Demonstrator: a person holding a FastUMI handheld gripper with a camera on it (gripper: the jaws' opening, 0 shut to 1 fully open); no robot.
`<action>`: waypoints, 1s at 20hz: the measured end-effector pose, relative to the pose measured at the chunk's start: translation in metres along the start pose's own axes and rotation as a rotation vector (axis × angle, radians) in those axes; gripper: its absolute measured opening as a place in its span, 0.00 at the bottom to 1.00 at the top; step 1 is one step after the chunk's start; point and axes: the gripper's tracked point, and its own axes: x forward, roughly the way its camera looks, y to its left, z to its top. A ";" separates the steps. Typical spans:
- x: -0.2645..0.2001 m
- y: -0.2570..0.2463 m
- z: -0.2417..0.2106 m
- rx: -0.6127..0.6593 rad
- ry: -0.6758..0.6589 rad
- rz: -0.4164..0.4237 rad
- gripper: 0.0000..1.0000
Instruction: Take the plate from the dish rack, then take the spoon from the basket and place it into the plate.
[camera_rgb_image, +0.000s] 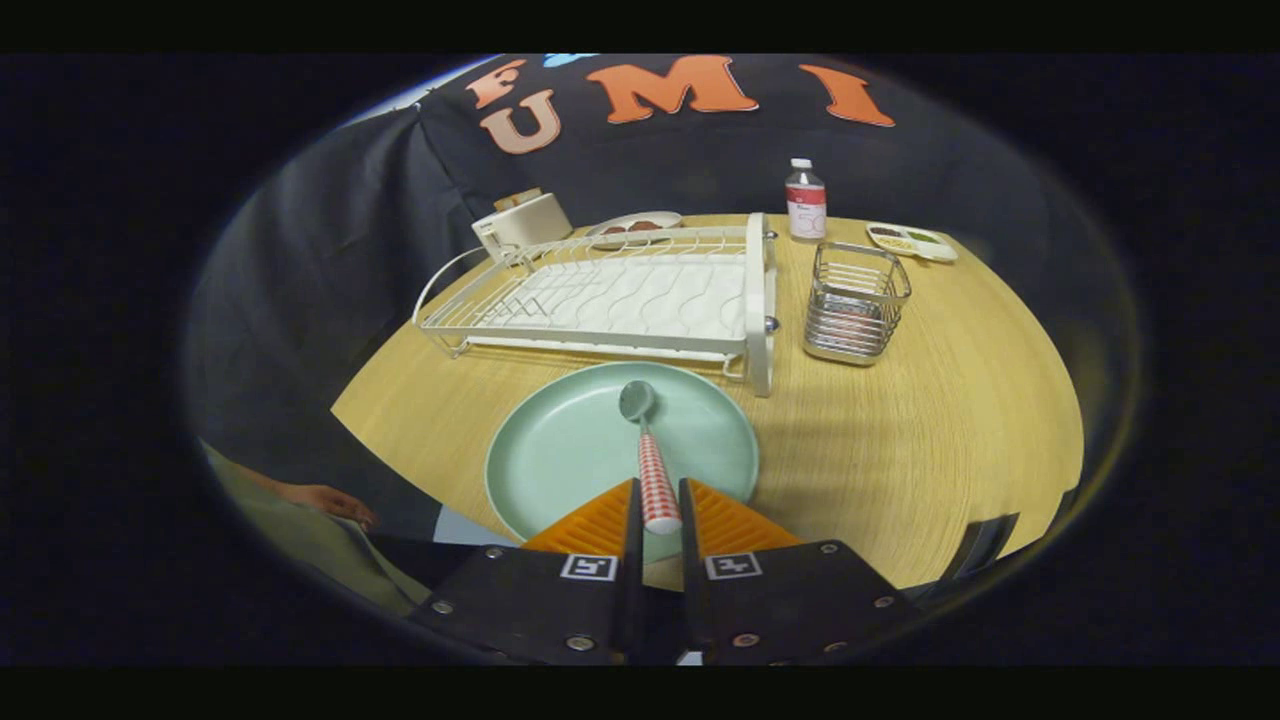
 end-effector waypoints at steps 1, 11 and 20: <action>0.000 -0.002 0.002 0.014 -0.002 -0.004 0.19; -0.037 -0.008 0.079 0.100 -0.178 -0.008 0.62; -0.118 -0.020 0.223 0.114 -0.559 -0.064 0.90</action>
